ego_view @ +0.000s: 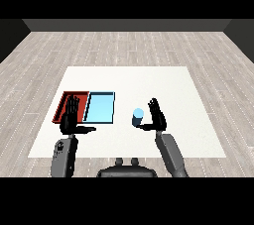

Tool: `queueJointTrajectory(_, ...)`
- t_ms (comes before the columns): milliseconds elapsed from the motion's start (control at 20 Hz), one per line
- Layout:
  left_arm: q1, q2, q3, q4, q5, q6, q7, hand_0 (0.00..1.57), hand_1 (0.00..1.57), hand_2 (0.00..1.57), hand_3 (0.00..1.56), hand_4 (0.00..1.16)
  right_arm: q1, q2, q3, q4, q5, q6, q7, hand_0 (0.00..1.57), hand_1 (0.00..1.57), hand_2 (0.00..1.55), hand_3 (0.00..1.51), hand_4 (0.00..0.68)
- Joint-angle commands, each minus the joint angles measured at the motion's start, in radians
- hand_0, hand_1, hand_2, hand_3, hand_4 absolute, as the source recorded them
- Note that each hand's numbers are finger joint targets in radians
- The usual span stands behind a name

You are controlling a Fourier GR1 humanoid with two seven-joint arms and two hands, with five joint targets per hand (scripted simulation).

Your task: Pick the blue can and put it in the blue box

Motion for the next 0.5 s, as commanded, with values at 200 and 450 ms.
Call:
queueJointTrajectory(200,-0.027,-0.017,-0.015,0.015,-0.024,0.026,0.008,0.0,0.0,0.0,0.0,0.0,-0.021,0.004,0.071,0.143,-0.058,-0.028,-0.112,0.0,0.0,0.0,0.0,0.0)
queueJointTrajectory(450,0.077,-0.021,-0.037,-0.096,-0.029,0.02,0.036,0.0,0.0,0.0,0.0,0.0,-0.078,0.004,0.049,0.239,-0.087,-0.001,-0.133,0.0,0.0,0.0,0.0,0.0)
